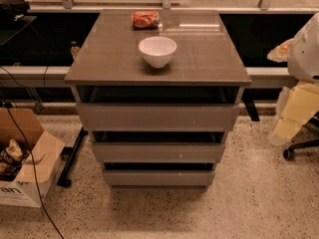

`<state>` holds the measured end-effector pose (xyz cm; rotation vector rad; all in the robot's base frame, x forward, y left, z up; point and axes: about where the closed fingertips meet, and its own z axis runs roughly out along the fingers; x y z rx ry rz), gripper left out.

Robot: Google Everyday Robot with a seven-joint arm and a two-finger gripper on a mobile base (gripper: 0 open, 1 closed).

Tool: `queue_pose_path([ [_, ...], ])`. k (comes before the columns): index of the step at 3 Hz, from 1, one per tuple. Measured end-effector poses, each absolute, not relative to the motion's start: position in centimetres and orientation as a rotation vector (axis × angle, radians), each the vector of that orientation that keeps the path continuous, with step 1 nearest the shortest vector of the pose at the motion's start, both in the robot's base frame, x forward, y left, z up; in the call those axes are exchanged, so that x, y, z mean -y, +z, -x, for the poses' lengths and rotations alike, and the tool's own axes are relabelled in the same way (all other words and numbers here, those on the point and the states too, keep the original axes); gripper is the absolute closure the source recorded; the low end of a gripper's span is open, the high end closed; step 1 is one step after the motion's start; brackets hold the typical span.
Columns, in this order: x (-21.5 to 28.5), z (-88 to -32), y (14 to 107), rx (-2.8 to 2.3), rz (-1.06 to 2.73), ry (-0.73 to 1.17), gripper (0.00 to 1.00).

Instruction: Open bottom drawer

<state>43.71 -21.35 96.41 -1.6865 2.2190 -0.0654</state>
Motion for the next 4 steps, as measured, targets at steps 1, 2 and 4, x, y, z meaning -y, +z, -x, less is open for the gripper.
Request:
queue_pose_path([
  [1,21.3,-44.2,93.8,-2.191,1.661,0.009,0.00],
  [2,21.3,-45.4,90.9,-2.161,1.611,0.092,0.00],
  [4,20.9,-45.6,89.7,-2.198,1.580,0.040,0.00],
])
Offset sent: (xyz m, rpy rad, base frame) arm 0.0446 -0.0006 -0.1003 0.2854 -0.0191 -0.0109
